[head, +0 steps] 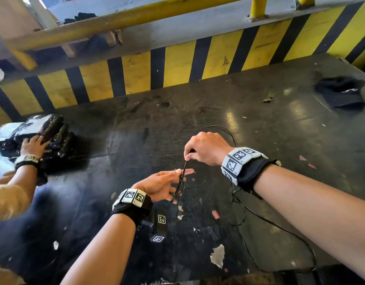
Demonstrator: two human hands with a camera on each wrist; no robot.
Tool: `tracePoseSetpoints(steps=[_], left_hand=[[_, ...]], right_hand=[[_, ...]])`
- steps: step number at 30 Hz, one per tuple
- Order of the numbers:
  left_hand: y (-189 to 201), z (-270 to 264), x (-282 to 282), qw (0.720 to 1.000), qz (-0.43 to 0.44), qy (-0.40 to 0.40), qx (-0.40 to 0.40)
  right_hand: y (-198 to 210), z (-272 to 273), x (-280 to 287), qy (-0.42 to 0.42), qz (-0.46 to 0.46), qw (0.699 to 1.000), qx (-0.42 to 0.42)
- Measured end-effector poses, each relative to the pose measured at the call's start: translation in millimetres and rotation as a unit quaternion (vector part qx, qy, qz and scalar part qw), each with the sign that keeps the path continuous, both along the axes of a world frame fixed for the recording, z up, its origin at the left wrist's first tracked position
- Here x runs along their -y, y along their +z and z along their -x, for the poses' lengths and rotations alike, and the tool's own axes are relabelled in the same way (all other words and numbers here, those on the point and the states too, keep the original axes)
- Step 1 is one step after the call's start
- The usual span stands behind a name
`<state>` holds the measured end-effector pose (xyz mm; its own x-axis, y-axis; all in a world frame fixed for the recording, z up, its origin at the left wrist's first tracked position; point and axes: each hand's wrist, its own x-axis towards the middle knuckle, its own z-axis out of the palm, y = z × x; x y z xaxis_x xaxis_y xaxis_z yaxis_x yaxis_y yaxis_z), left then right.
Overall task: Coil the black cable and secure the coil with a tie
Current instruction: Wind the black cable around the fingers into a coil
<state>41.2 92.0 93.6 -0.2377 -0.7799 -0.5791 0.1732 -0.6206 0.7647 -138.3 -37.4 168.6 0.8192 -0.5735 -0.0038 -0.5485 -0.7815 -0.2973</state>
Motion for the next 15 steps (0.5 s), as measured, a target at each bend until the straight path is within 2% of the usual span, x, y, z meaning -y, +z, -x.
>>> tracePoseSetpoints(steps=[4, 9, 15], left_hand=[[-4, 4, -2, 0.998, -0.031, -0.046, -0.01], [6, 10, -5, 0.996, -0.02, -0.077, -0.047], [29, 15, -11, 0.99, 0.024, -0.053, -0.127]], right_hand=[[3, -5, 5, 0.003, 0.01, 1.0, 0.017], [5, -10, 16, 0.004, 0.003, 0.999, 0.043], [-17, -10, 31, -0.016, -0.074, 0.994, 0.078]])
